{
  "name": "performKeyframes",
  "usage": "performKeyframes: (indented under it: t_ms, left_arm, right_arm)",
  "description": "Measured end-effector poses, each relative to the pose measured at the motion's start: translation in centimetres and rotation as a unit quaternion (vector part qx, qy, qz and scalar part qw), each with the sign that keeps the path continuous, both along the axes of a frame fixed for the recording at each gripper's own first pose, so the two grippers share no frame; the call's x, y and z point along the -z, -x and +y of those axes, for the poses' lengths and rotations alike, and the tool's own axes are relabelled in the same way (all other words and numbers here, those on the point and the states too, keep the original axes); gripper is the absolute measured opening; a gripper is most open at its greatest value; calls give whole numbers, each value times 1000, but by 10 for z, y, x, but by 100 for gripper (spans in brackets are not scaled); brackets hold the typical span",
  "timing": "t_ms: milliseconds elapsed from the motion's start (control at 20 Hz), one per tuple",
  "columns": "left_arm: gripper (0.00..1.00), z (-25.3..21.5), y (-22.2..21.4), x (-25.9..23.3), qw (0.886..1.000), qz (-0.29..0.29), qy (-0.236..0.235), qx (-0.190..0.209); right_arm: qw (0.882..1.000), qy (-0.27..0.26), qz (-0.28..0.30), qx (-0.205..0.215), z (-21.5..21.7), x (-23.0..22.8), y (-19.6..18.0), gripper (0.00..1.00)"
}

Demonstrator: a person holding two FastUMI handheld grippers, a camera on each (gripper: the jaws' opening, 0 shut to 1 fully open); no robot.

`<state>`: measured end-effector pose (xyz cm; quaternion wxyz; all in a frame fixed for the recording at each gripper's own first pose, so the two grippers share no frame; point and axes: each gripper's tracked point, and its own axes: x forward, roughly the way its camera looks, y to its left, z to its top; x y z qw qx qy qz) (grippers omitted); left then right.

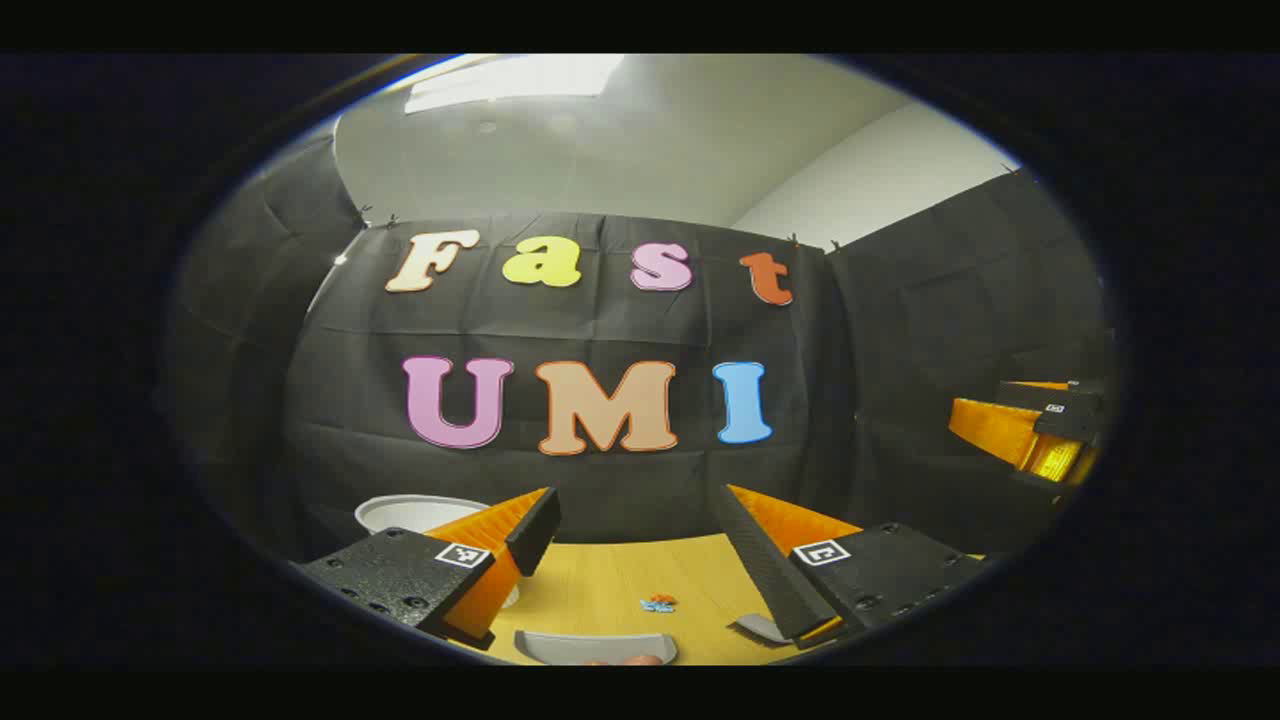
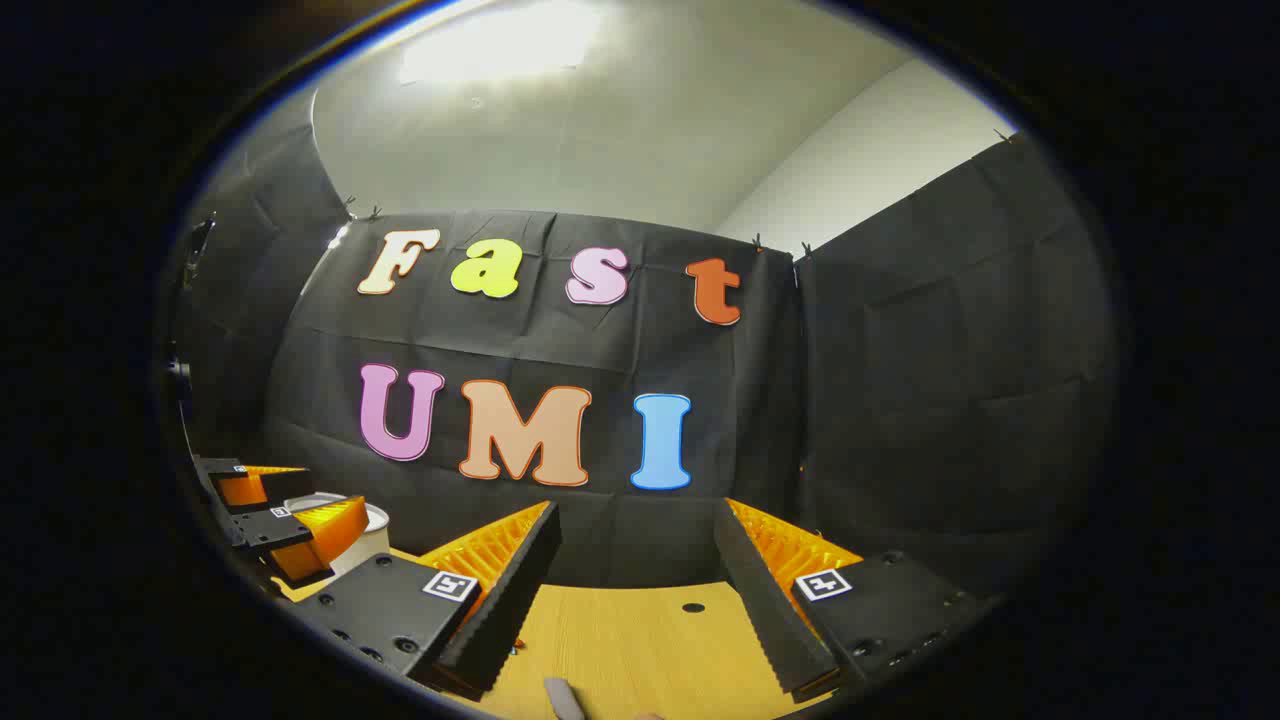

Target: Pick up the small broom and dustpan from the desktop, sweep the trash into the dustpan with the broom, and then empty the trash into the garbage bin.

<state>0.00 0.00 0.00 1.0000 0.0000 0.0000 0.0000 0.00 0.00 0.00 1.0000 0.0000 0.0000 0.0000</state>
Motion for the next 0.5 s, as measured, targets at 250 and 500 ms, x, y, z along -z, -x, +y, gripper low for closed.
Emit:
performKeyframes:
  t_ms: [250, 500]
  left_arm:
    - [94, -3, 2, 0, 1000, 4, -6, -9]
    - [94, -2, 7, 2, 1000, 8, -16, -17]
  right_arm:
    - [1000, -4, 2, -3, -7, 2, -1, 99]
    - [1000, -12, 9, -8, -7, 6, -4, 99]
